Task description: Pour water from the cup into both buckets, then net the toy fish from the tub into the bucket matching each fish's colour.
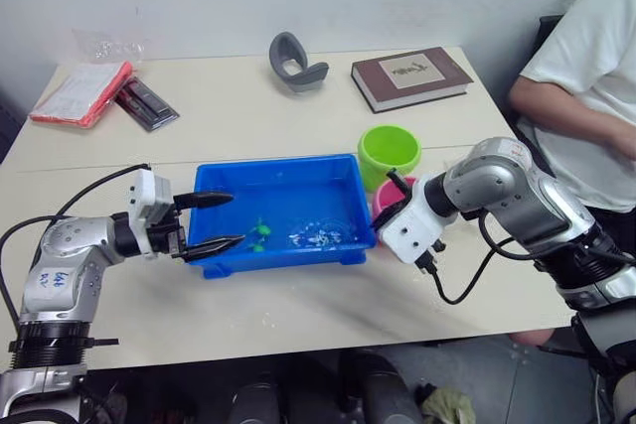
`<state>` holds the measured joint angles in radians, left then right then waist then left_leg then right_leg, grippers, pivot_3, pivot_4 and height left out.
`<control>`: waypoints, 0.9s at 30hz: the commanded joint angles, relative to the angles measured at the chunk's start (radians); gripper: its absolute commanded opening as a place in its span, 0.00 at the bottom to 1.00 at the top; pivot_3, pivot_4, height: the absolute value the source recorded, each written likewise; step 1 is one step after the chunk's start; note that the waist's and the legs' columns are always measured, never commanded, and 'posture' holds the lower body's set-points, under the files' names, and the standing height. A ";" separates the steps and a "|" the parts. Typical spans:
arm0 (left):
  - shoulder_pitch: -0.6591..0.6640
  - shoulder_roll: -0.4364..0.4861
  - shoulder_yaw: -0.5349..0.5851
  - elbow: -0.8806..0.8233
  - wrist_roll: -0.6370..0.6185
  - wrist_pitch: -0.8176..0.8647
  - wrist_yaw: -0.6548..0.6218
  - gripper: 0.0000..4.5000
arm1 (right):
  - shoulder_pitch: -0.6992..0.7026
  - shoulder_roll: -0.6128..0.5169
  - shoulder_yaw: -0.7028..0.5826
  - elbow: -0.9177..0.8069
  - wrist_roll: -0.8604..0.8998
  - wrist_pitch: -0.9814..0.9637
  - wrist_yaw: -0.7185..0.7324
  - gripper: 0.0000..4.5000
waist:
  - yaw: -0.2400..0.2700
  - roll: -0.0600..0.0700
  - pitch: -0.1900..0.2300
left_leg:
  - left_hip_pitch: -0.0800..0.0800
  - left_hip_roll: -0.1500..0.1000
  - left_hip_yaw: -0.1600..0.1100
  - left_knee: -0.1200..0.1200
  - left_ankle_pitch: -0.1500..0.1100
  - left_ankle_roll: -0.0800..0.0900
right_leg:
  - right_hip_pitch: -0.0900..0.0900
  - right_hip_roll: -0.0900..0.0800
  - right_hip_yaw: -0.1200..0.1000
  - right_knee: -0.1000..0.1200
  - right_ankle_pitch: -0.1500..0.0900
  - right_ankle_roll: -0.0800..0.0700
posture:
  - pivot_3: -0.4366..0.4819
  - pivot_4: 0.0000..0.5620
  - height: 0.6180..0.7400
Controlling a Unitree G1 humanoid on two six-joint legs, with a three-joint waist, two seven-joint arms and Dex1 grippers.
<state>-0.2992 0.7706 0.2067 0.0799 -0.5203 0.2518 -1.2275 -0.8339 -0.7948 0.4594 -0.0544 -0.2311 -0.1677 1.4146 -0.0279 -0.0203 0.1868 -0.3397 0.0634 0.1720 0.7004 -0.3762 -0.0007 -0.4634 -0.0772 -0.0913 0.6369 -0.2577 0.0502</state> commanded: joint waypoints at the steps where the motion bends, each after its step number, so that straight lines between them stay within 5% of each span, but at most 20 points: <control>1: -0.002 0.023 0.026 -0.008 -0.012 -0.007 -0.016 0.99 | 0.018 0.036 -0.041 -0.065 0.074 0.173 0.009 0.00 | 0.000 0.000 0.000 | 0.000 0.000 0.000 0.000 0.000 0.000 | 0.000 0.000 0.000 0.000 0.000 0.000 | 0.48 0.27 1.00; 8: 0.008 0.023 0.034 -0.018 -0.009 -0.007 0.000 0.99 | 0.004 0.105 -0.088 -0.071 0.124 0.392 -0.041 0.00 | -0.002 0.000 0.000 | 0.000 0.001 0.000 0.000 0.000 -0.001 | -0.001 0.001 0.000 0.001 0.000 -0.001 | 0.48 0.27 1.00; 17: 0.026 0.042 0.055 -0.008 0.000 -0.023 0.012 0.99 | 0.020 0.131 -0.051 -0.036 0.115 0.433 -0.085 0.00 | -0.003 0.000 0.000 | 0.000 0.000 0.001 0.000 -0.001 -0.001 | -0.001 0.001 0.000 0.000 0.000 -0.001 | 0.48 0.27 1.00; 27: 0.049 0.067 0.071 0.009 0.013 -0.050 0.009 0.99 | -0.053 0.143 0.032 0.115 -0.027 0.181 -0.150 0.00 | -0.005 0.000 0.000 | 0.000 0.000 0.001 -0.001 -0.001 -0.001 | -0.001 0.001 0.000 0.000 -0.001 -0.001 | 0.48 0.27 1.00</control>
<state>-0.2569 0.8204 0.2377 0.0957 -0.5047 0.2162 -1.2163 -0.8599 -0.6405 0.4906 0.0544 -0.2274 0.0812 1.2820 -0.0332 -0.0204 0.1868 -0.3398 0.0636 0.1735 0.6998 -0.3769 -0.0015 -0.4646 -0.0758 -0.0910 0.6371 -0.2582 0.0493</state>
